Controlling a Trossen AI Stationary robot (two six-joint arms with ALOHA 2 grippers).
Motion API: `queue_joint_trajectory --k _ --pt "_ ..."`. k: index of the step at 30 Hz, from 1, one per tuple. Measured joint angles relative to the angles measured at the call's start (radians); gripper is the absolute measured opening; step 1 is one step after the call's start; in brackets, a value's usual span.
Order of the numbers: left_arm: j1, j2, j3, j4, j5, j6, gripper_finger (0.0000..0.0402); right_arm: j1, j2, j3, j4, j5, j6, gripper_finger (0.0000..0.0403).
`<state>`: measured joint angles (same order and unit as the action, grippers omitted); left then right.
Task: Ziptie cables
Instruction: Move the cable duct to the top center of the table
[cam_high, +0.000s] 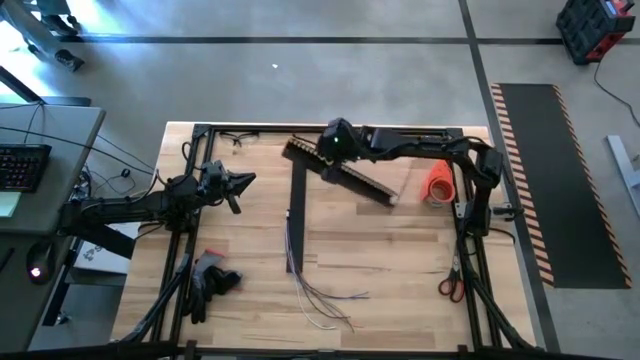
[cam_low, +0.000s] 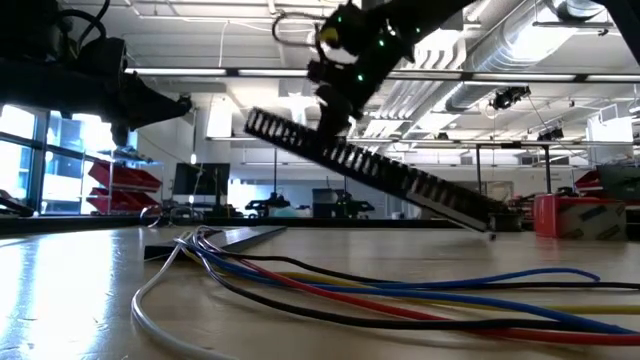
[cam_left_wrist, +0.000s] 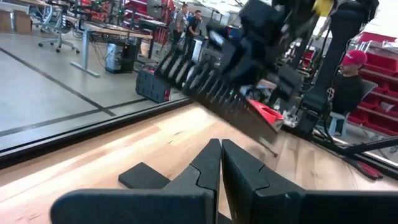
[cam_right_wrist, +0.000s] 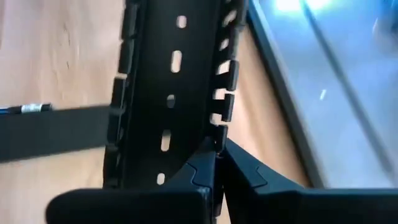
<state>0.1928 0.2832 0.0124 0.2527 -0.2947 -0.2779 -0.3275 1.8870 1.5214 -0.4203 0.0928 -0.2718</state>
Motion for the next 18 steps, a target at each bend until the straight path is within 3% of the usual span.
queue_joint_trajectory --k 5,8,18 --pt "0.0 0.0 0.0 0.002 -0.001 0.0 0.0 -0.028 0.036 0.077 0.011 -0.017 -0.151 0.0001" --pt "0.0 0.0 0.0 0.004 -0.004 0.0 0.0 -0.046 0.098 0.09 0.073 -0.086 -0.261 0.0" --pt "0.0 0.0 0.0 0.003 -0.006 -0.008 0.0 -0.075 0.276 0.09 0.152 -0.1 -0.402 0.0"
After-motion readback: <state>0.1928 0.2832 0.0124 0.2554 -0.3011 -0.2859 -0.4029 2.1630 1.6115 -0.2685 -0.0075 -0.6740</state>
